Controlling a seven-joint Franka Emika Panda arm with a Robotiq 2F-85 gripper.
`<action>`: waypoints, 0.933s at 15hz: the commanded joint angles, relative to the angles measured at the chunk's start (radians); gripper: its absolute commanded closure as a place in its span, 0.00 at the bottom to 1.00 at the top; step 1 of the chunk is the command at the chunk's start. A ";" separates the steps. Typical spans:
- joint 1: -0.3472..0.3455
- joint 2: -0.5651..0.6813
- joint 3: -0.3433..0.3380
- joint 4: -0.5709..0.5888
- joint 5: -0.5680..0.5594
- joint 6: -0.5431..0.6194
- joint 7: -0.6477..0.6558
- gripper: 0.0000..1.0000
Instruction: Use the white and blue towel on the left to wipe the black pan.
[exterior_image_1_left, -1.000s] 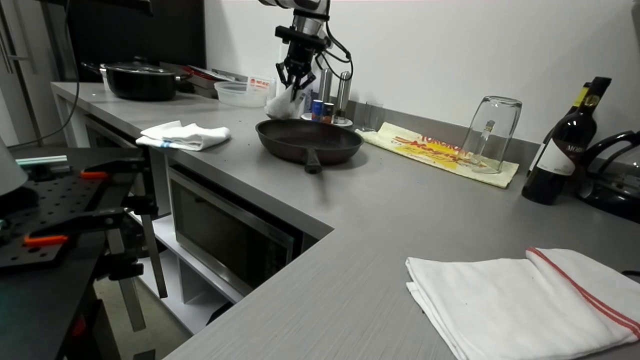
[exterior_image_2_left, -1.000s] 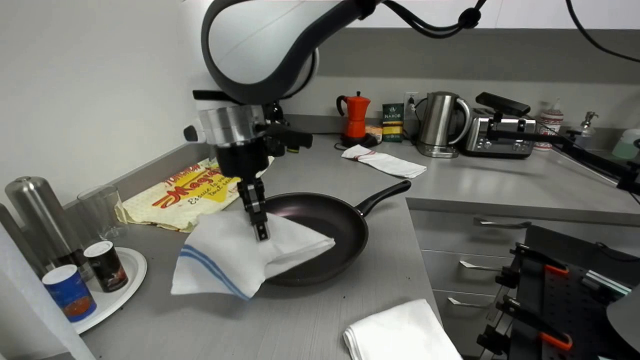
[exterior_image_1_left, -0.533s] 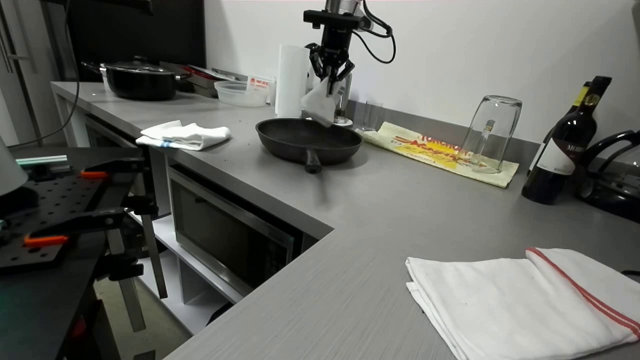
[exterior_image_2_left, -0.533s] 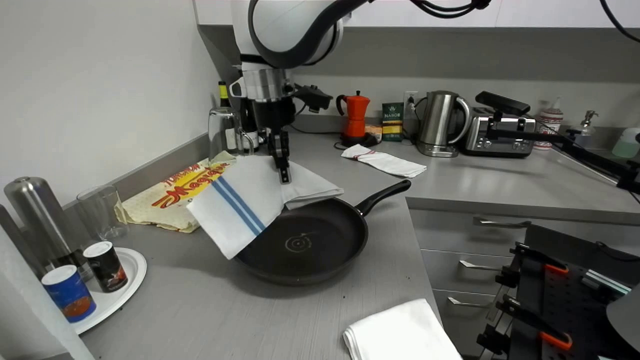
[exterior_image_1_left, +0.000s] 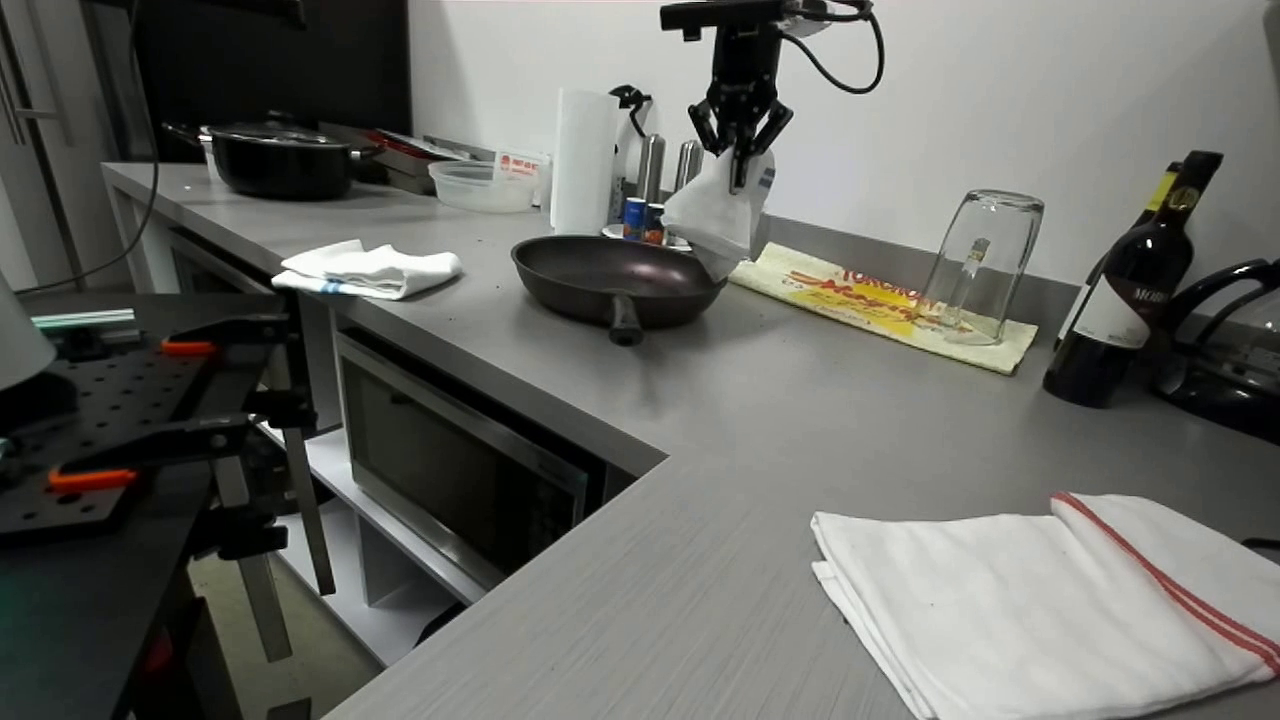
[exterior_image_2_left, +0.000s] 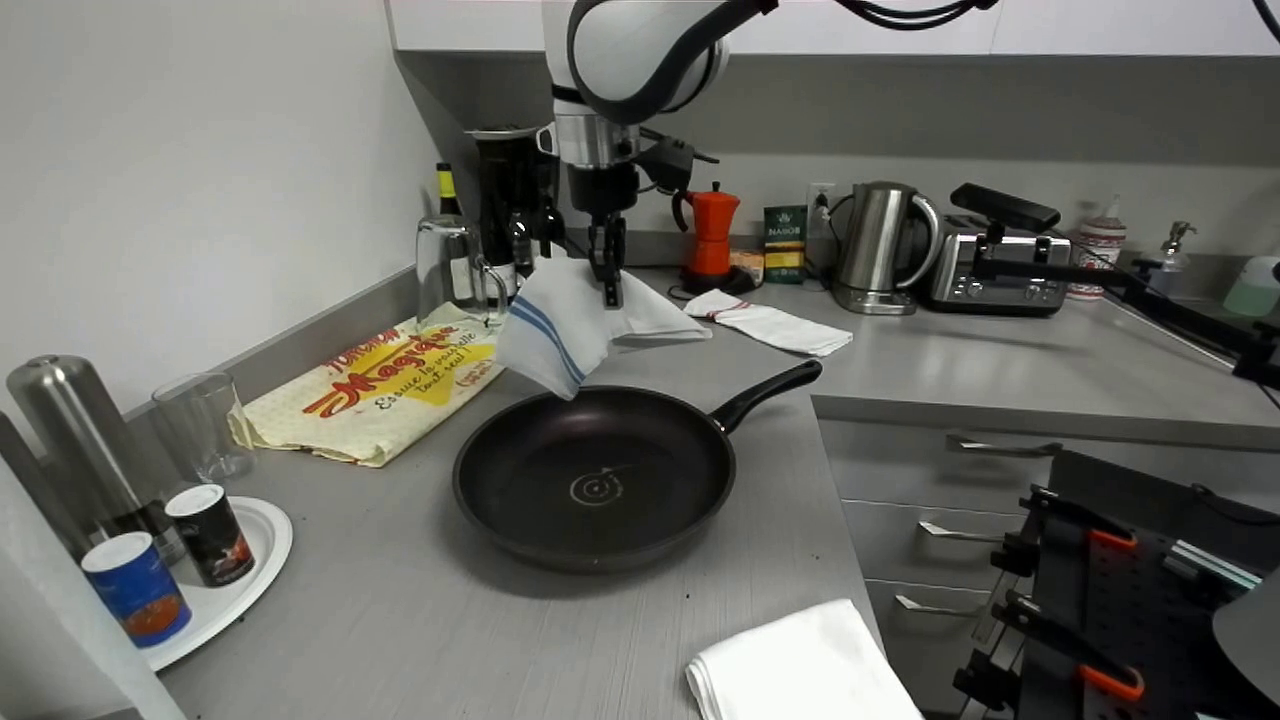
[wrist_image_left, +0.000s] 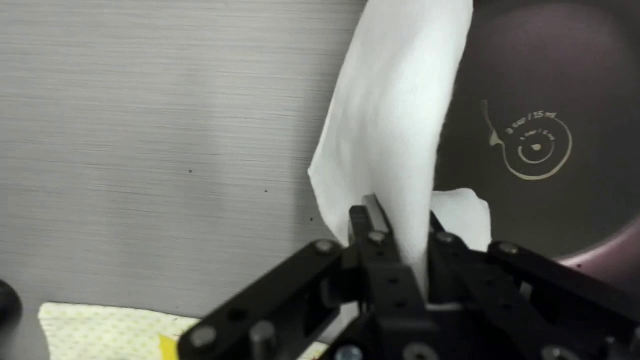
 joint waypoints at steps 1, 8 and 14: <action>0.017 0.015 -0.028 -0.025 -0.068 0.067 0.093 0.97; 0.050 0.090 -0.009 -0.057 -0.073 0.099 0.172 0.97; 0.053 0.144 -0.010 -0.051 -0.060 0.114 0.186 0.97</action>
